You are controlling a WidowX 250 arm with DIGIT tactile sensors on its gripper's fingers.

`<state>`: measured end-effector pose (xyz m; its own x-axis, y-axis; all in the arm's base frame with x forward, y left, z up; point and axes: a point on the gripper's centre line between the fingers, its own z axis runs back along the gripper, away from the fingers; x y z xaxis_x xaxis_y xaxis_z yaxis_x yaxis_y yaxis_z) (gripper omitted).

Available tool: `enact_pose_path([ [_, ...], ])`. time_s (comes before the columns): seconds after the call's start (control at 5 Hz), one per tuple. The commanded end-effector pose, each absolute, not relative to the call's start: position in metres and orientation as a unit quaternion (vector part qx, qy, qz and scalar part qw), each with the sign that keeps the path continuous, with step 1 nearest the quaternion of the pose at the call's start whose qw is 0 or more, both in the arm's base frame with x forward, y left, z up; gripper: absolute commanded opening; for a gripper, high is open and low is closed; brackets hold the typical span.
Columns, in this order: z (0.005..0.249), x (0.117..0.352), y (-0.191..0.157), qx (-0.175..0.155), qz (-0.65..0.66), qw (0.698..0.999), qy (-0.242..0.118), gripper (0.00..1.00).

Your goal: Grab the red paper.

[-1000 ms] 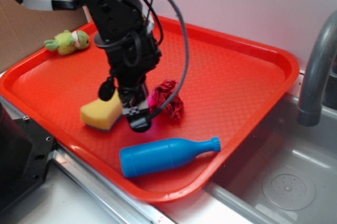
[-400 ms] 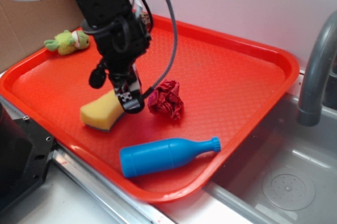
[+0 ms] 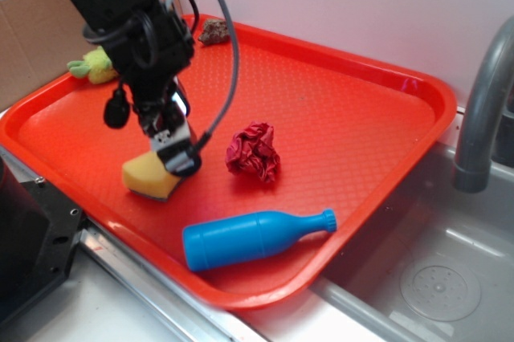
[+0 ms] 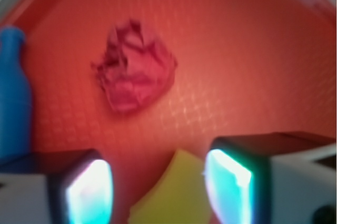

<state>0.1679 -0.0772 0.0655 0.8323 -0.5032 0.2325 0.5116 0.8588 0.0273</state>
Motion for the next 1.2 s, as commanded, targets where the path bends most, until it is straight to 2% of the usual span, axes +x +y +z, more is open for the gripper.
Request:
enact_pose_path([
  [0.0, 0.072, 0.169, -0.082, -0.016, -0.265, 0.955, -0.133, 1.00],
  [0.4, 0.072, 0.169, -0.082, -0.016, -0.265, 0.955, -0.133, 1.00],
  [0.8, 0.037, 0.203, -0.119, 0.009, -0.281, 0.951, -0.126, 1.00],
  [1.0, 0.020, 0.227, -0.128, -0.001, -0.292, 0.949, -0.122, 1.00],
])
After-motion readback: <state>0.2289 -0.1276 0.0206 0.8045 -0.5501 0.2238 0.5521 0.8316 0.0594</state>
